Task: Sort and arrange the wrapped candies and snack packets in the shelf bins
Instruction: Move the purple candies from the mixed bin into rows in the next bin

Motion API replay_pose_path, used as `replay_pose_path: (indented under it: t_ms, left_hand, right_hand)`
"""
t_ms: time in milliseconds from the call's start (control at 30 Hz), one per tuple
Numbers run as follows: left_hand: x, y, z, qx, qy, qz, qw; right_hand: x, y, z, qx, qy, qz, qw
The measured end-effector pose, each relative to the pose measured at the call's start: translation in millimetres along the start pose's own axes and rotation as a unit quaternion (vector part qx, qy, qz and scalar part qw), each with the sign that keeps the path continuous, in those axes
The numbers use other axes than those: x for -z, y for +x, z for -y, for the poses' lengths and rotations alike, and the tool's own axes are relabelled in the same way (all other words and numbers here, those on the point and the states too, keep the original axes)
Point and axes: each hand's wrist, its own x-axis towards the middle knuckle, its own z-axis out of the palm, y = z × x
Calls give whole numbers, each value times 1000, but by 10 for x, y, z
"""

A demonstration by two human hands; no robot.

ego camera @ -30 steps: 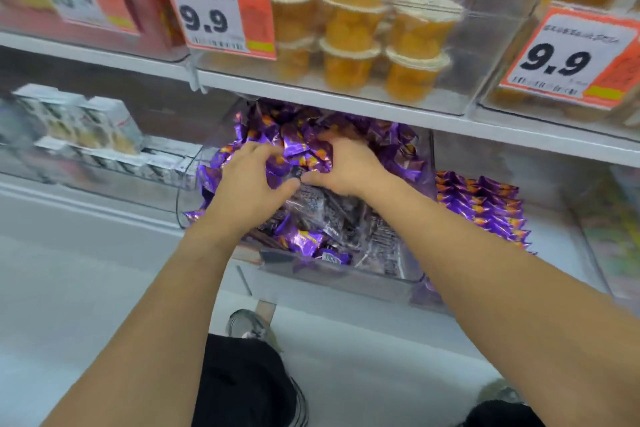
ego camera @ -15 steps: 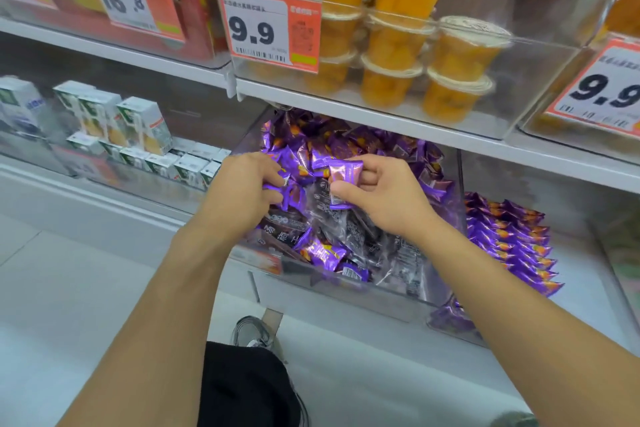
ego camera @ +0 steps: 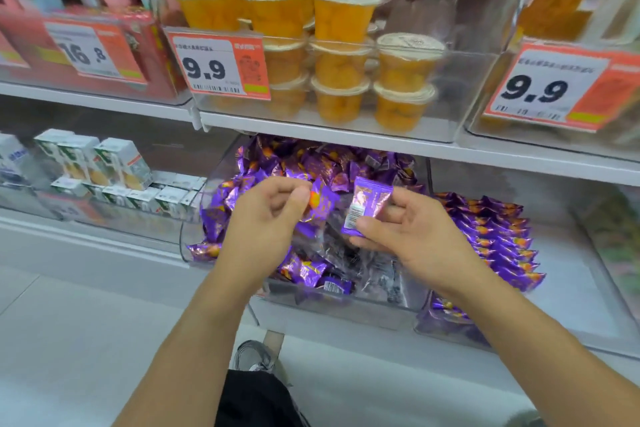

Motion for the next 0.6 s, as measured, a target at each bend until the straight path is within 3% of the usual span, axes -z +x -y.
replay_pose_path:
  t_ms: [167,233,433,600]
  left_hand:
    - [-591,-124,-119,2,28,74,997]
    - [-757,-153,-187,38,-20,116,992]
    - [-1018,-203,-210,91,-63,225,968]
    - [-1195,-243,-262,90,-109,235,962]
  right_hand:
    - [335,-329,89,63,-129,-105,984]
    - [469,-407,69,66,-165,-137,974]
    - [709,-578,-107,98,-192,-183,959]
    - [915,-743,-162,85,-145,-220,961]
